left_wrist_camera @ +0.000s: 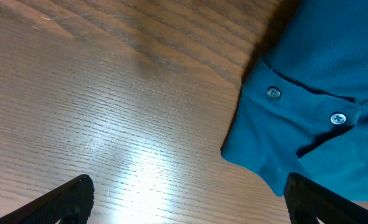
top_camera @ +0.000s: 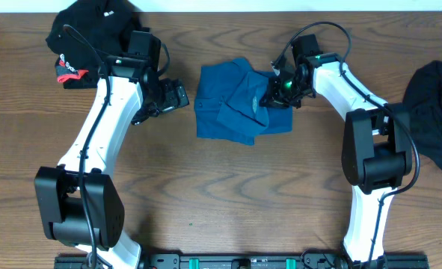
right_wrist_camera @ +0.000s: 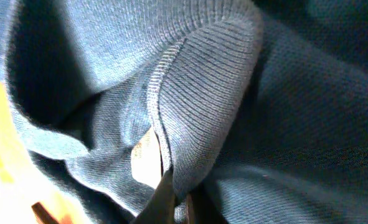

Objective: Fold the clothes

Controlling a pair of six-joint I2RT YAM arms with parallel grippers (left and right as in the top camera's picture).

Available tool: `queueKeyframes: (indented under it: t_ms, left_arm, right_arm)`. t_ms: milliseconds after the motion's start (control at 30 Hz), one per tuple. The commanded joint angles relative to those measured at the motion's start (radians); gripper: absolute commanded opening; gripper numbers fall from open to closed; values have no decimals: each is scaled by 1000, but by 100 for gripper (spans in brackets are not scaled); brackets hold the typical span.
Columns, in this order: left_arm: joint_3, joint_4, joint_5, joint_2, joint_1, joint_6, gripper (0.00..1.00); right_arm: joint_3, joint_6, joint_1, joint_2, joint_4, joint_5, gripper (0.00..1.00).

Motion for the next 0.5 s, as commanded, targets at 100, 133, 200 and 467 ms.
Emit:
queueKeyframes:
  t_ms: [100, 133, 200, 467]
  left_arm:
    - [3, -3, -12, 2, 3, 18, 98]
    - [3, -3, -12, 2, 3, 18, 98]
    - [3, -3, -12, 2, 3, 22, 98]
    - [3, 2, -12, 3, 3, 22, 98]
  right_arm:
    - [10, 14, -7, 6, -8, 50, 1]
    - [24, 14, -13, 6, -23, 56, 1]
    - [51, 13, -19, 3, -53, 80, 1]
    - [217, -14, -21, -27, -208, 151, 1]
